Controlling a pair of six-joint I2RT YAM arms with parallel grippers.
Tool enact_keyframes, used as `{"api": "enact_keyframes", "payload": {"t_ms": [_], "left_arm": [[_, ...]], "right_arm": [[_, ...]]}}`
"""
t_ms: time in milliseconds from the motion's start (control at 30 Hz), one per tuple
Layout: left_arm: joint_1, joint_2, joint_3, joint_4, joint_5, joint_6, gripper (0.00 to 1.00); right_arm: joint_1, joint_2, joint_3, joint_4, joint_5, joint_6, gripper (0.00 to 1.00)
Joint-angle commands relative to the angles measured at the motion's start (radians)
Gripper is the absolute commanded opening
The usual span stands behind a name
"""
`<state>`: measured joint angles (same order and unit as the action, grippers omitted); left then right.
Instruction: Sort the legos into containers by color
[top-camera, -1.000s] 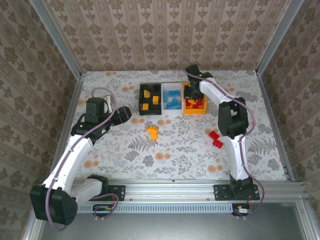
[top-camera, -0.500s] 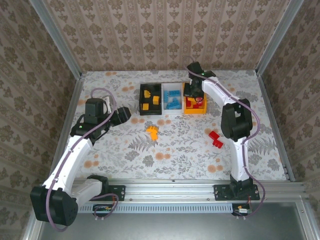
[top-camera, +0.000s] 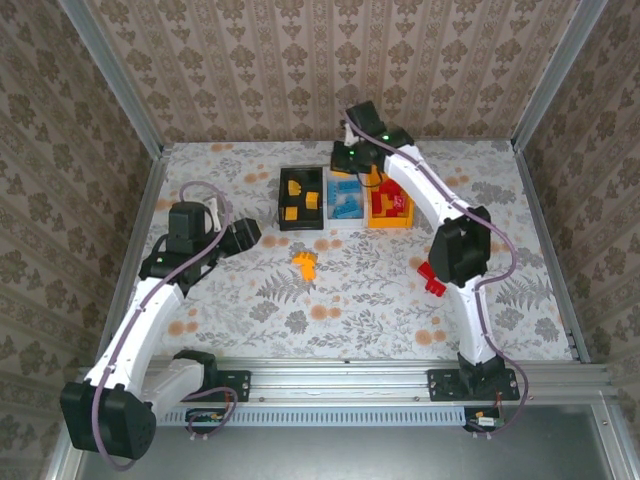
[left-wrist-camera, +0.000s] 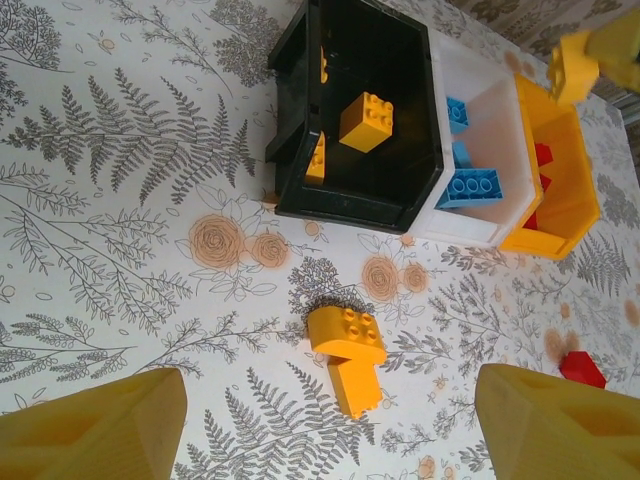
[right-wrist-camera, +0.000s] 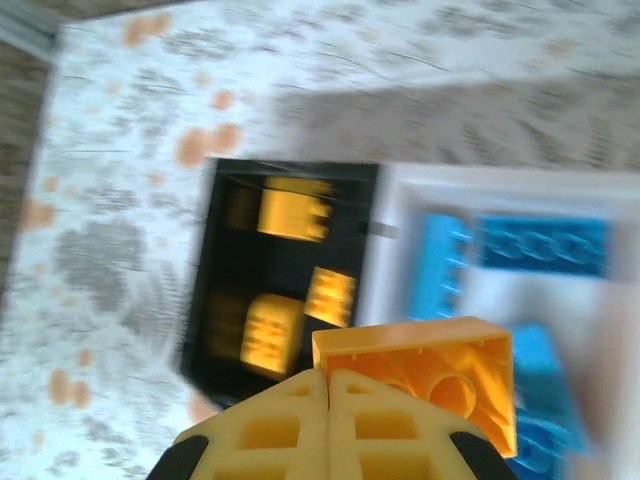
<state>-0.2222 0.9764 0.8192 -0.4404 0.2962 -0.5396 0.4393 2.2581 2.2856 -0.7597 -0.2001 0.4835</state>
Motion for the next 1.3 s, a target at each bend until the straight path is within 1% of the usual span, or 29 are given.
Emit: {"api": "enact_keyframes", "payload": {"t_ms": [0, 133, 200, 233, 300, 333, 367, 433, 500, 600, 700, 800, 867, 933, 1033, 1100, 1200, 1267], "left_arm": [[0.006, -0.038, -0.041, 0.004, 0.023, -0.021, 0.78], [0.006, -0.057, -0.092, -0.002, 0.041, -0.029, 0.79], [0.006, -0.068, -0.104, -0.018, 0.041, -0.025, 0.8], [0.006, -0.073, -0.11, -0.025, 0.04, -0.022, 0.8], [0.006, -0.077, -0.117, -0.032, 0.042, -0.017, 0.83], [0.004, -0.076, -0.121, -0.032, 0.045, -0.016, 0.84], [0.003, -0.071, -0.125, -0.032, 0.047, -0.013, 0.86], [-0.008, -0.059, -0.129, -0.029, 0.047, -0.007, 0.91], [-0.033, -0.037, -0.126, -0.019, 0.042, 0.0, 0.99], [-0.112, 0.036, -0.089, -0.026, -0.002, 0.03, 1.0], [-0.209, 0.151, -0.027, -0.044, -0.072, 0.062, 1.0], [-0.3, 0.288, 0.032, -0.043, -0.101, 0.07, 1.0], [-0.348, 0.384, 0.077, -0.043, -0.117, 0.076, 1.0], [-0.386, 0.472, 0.119, -0.045, -0.138, 0.088, 1.0], [-0.411, 0.589, 0.181, -0.053, -0.167, 0.108, 1.0], [-0.413, 0.651, 0.221, -0.053, -0.179, 0.123, 1.0], [-0.414, 0.737, 0.292, -0.065, -0.19, 0.154, 0.99], [-0.417, 0.792, 0.342, -0.086, -0.196, 0.17, 0.98]], "right_arm": [[0.045, 0.123, 0.133, -0.023, -0.085, 0.034, 0.03], [0.066, 0.262, 0.313, -0.027, -0.131, 0.081, 0.03], [0.066, 0.311, 0.357, -0.018, -0.149, 0.107, 0.04], [0.065, 0.325, 0.358, -0.002, -0.15, 0.116, 0.07], [0.065, 0.338, 0.358, 0.021, -0.155, 0.126, 0.27], [0.065, 0.34, 0.358, 0.028, -0.159, 0.129, 0.34], [0.066, 0.339, 0.357, 0.032, -0.162, 0.13, 0.38], [0.065, 0.329, 0.351, 0.039, -0.164, 0.126, 0.45], [0.066, 0.307, 0.343, 0.034, -0.164, 0.116, 0.47], [0.065, 0.233, 0.275, 0.021, -0.163, 0.087, 0.47], [0.064, 0.062, 0.067, 0.057, -0.113, 0.048, 0.48], [0.044, -0.175, -0.258, 0.133, -0.021, 0.012, 0.5], [0.002, -0.335, -0.492, 0.16, 0.032, 0.024, 0.51], [-0.062, -0.466, -0.687, 0.163, 0.037, 0.047, 0.52], [-0.156, -0.64, -0.947, 0.143, 0.033, 0.058, 0.54], [-0.192, -0.735, -1.076, 0.124, 0.046, 0.038, 0.56], [-0.221, -0.855, -1.218, 0.099, 0.069, 0.01, 0.58], [-0.238, -0.924, -1.279, 0.085, 0.085, 0.001, 0.59]]}}
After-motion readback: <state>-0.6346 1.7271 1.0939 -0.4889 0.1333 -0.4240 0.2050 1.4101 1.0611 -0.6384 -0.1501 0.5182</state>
